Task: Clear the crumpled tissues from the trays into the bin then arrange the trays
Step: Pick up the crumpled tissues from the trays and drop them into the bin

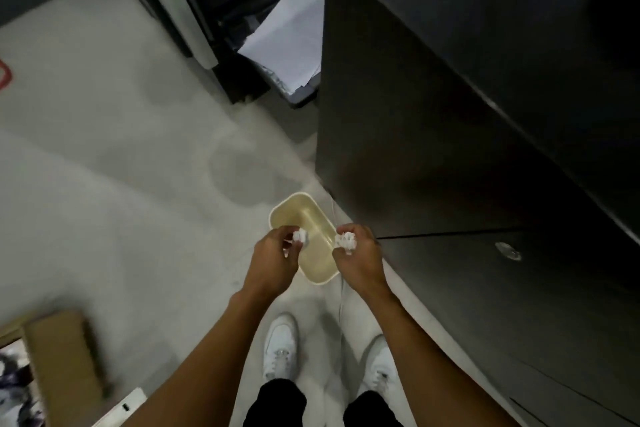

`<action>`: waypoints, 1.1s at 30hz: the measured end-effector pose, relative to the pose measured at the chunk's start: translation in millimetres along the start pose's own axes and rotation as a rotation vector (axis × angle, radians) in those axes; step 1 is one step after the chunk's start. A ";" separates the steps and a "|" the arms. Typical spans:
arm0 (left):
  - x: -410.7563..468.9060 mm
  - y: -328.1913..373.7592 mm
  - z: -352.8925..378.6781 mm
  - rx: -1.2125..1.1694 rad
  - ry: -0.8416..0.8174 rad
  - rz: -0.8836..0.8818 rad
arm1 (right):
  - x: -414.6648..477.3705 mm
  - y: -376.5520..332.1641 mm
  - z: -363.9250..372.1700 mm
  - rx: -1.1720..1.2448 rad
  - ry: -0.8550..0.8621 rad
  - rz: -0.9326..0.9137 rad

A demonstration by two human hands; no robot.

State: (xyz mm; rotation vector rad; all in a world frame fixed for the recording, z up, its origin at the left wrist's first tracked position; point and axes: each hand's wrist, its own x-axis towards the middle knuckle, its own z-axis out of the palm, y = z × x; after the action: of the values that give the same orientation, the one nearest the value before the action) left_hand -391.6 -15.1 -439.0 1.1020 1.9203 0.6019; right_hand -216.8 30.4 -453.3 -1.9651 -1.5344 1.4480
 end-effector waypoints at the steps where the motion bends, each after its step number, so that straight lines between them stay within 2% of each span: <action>1: 6.2 -11.8 5.7 -0.004 0.008 -0.007 | 10.8 10.0 11.3 -0.021 -0.012 -0.004; 8: 50.2 -69.3 31.8 0.025 0.035 0.005 | 64.0 63.4 75.9 -0.257 0.053 -0.064; 10: 58.6 -79.1 34.9 0.032 0.028 0.019 | 74.2 73.9 88.7 -0.311 -0.018 -0.045; 13: 68.3 -90.1 36.9 0.066 0.018 0.040 | 83.7 83.6 95.0 -0.442 -0.220 0.010; 15: 72.3 -94.4 38.7 0.093 0.006 0.046 | 85.6 86.1 89.6 -0.419 -0.237 0.036; 20: 78.6 -95.1 49.4 0.153 -0.071 0.035 | 80.8 92.9 63.6 -0.263 -0.137 0.075; 23: 79.8 -92.6 59.5 0.348 -0.343 -0.033 | 73.3 97.5 51.6 -0.229 -0.120 0.095; 25: 75.3 -89.5 62.8 0.454 -0.457 -0.102 | 67.0 97.8 44.7 -0.210 -0.115 0.101; 28: 63.7 -85.9 58.5 0.476 -0.423 -0.143 | 54.5 90.1 34.2 -0.213 -0.122 0.100; 33: 33.8 -57.2 28.7 0.405 -0.300 -0.088 | 21.9 61.4 15.5 -0.166 -0.112 0.070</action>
State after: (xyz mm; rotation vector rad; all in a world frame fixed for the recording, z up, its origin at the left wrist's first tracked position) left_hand -404.0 -14.5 -510.3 1.2661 1.8537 -0.0103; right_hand -194.6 18.3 -515.3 -2.0818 -1.6994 1.5271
